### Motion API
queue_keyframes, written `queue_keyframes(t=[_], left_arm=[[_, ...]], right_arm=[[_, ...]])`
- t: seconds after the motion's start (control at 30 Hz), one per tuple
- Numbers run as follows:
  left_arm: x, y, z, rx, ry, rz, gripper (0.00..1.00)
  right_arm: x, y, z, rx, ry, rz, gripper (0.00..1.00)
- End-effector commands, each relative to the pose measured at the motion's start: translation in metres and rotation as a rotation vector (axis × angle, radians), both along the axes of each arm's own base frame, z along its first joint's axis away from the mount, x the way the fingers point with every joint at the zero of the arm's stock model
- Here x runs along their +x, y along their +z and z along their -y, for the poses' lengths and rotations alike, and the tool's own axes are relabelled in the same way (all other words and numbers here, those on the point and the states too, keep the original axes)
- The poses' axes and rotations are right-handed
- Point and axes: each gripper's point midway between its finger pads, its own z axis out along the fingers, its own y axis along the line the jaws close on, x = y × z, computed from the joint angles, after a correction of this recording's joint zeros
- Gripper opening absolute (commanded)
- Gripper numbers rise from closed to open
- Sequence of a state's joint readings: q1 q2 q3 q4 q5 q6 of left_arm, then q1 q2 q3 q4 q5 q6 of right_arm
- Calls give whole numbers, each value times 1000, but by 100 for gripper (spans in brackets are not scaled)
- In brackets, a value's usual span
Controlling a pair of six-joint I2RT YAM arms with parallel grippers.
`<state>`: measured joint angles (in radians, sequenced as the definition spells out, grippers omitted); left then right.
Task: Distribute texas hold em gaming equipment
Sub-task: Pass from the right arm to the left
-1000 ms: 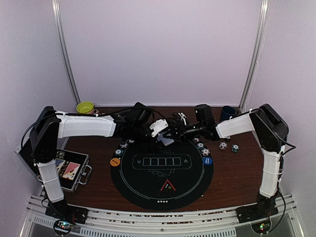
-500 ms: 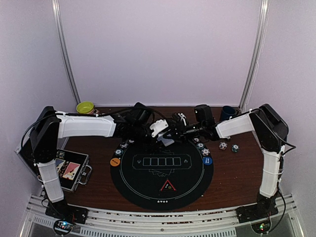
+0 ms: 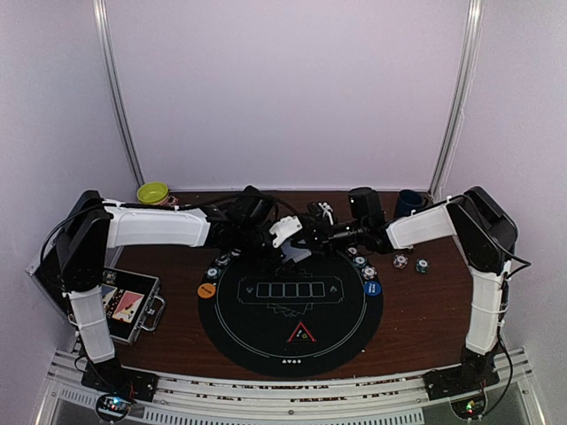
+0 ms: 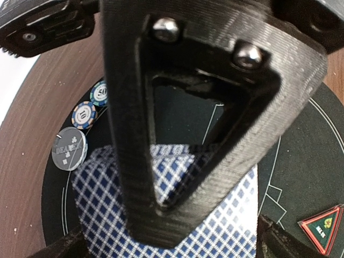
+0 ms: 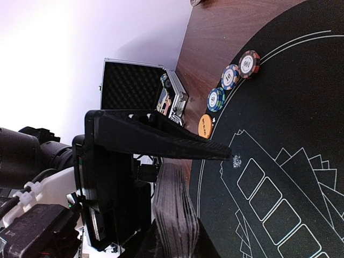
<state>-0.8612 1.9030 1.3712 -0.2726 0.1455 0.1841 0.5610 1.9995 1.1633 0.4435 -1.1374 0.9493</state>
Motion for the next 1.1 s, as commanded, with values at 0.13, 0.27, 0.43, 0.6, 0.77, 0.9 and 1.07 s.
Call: queue_keyframes(t=[0.13,0.27,0.43,0.6,0.77,0.9,1.07], left_arm=[[10,7,10,-51,42,14,98],[10,8,12,-57,36,11,97],[10,7,12,-58,39,7,93],[10,5,13,-57,40,3,87],[11,3,12,-50,42,1,78],[11,4,12,-50,46,2,69],[11,7,11,-53,51,5,61]], right_arm=[[1,13,0,16,-27,59,0],[1,13,0,13,-31,64,0],[-1,12,-2,6,-29,74,0],[-3,10,-4,2,-23,76,0],[-4,11,-5,1,-21,81,0],[-4,10,-5,-1,-22,84,0],[-3,9,-5,-10,-23,93,0]])
